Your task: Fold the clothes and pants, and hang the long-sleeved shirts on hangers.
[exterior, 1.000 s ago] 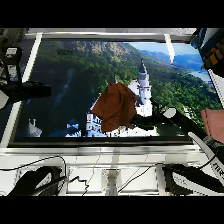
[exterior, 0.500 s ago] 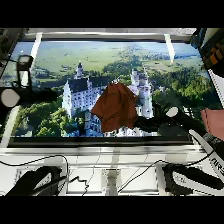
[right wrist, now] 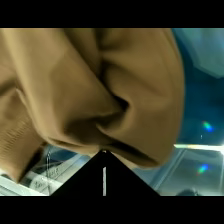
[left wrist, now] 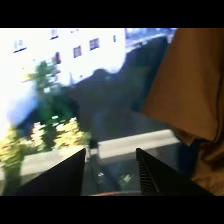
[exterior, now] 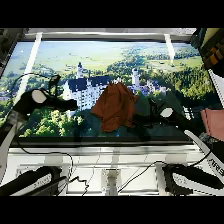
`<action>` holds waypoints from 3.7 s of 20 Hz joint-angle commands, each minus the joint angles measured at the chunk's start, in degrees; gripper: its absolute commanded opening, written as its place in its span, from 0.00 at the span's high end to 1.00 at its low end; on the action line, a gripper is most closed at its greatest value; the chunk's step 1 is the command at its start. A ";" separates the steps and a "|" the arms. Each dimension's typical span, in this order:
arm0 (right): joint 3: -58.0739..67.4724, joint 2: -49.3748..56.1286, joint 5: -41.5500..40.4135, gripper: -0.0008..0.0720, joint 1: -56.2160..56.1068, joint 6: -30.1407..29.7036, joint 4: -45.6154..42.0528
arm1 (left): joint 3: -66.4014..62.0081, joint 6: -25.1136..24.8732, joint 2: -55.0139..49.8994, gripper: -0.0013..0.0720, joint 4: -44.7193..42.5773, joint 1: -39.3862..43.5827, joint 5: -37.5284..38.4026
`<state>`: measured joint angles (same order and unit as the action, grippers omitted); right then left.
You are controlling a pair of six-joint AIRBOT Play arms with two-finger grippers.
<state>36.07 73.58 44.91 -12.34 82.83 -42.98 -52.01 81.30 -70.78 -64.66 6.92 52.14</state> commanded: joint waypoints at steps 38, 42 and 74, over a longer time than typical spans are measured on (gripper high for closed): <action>0.48 6.93 6.86 0.54 1.40 1.49 8.90 | -2.16 -7.21 -8.15 0.97 12.28 13.14 -18.29; 1.77 6.78 2.93 0.93 0.00 1.49 7.28 | -2.19 -7.23 -8.09 0.97 12.26 12.98 -18.29; 42.07 -38.23 13.79 0.96 18.43 9.33 -33.83 | -3.23 -7.17 48.15 0.97 -14.56 -9.18 -17.05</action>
<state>78.02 33.76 57.28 6.04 91.94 -73.73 -55.99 74.04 -21.21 -79.22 -2.20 28.62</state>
